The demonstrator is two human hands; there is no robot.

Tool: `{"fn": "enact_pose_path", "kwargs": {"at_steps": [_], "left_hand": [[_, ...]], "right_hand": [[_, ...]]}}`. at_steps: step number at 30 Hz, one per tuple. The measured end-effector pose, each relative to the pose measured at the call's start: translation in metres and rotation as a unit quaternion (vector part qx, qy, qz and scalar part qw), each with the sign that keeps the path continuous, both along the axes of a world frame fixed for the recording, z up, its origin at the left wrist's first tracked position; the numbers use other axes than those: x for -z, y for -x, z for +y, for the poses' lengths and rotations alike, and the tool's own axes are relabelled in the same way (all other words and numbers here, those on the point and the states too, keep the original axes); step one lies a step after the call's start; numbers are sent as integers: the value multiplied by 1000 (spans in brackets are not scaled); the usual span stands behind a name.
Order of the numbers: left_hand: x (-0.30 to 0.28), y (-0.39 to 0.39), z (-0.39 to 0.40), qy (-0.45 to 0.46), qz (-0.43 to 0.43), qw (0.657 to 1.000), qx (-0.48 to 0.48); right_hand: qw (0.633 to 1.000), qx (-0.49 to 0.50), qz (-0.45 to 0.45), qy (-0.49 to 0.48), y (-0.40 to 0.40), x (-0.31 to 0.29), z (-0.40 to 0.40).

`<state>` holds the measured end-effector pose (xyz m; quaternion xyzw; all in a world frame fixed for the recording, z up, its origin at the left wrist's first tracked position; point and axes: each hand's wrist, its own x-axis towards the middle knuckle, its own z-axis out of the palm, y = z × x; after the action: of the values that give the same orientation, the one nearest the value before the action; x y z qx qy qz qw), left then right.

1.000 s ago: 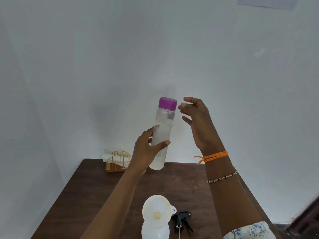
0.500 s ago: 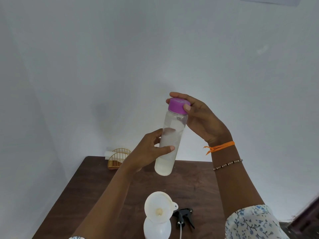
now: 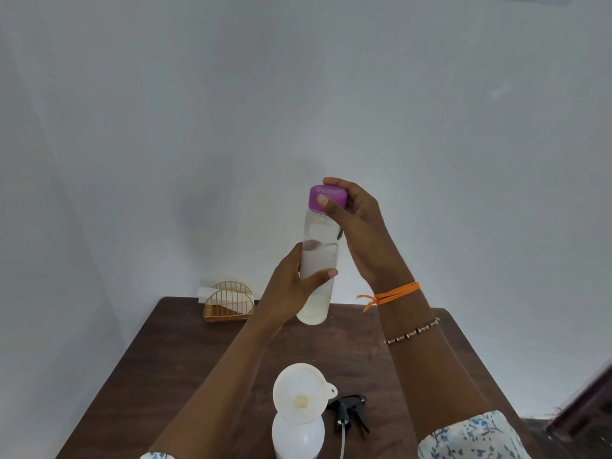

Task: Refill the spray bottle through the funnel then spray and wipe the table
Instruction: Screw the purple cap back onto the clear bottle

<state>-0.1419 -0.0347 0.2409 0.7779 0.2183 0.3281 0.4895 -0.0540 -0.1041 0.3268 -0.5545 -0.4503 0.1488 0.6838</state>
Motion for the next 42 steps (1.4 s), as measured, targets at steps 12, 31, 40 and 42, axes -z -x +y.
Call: {"fn": "enact_pose_path", "kwargs": {"at_steps": [12, 31, 40, 42], "left_hand": [[17, -4, 3, -10, 12, 999, -48], [116, 0, 58, 136, 131, 975, -117], [160, -8, 92, 226, 166, 951, -127], [166, -10, 96, 242, 162, 947, -137]], "right_hand": [[998, 37, -1, 49, -4, 20, 7], [977, 98, -68, 178, -47, 114, 69], [971, 110, -64, 201, -67, 204, 141], [971, 114, -75, 197, -70, 220, 153]]}}
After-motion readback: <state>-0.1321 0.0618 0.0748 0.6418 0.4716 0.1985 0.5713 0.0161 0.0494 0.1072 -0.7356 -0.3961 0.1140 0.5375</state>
